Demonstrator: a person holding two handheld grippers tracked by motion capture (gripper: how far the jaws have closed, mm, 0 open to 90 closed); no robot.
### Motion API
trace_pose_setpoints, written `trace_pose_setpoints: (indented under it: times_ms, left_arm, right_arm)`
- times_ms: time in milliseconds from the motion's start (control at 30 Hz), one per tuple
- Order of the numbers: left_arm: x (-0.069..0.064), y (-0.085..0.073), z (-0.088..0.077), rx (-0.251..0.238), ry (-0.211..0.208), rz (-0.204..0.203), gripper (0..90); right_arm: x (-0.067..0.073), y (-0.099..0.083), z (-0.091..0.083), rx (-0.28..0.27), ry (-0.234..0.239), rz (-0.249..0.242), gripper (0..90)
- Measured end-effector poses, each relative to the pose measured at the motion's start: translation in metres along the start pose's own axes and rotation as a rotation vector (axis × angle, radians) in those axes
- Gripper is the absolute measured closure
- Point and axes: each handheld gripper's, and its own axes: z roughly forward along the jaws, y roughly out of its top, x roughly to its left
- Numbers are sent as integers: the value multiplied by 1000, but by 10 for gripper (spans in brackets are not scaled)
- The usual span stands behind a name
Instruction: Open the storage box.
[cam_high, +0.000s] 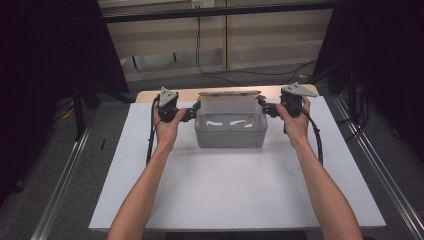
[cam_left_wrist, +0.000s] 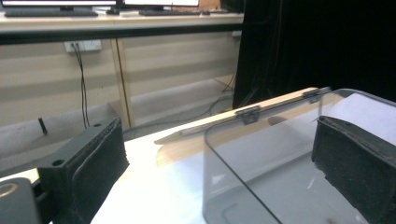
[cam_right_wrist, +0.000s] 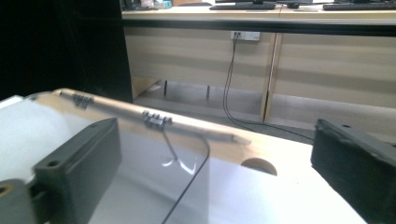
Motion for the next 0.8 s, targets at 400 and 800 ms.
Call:
trace_pose_setpoints:
  times_ms: [400, 800]
  left_arm:
    - [-13, -9, -41, -46, -13, -13, 30]
    - [-22, -26, -88, -68, 9, -2, 43]
  right_arm:
    - [16, -11, -31, -26, -7, -20, 25]
    - [29, -21, -70, -50, -28, -50, 5]
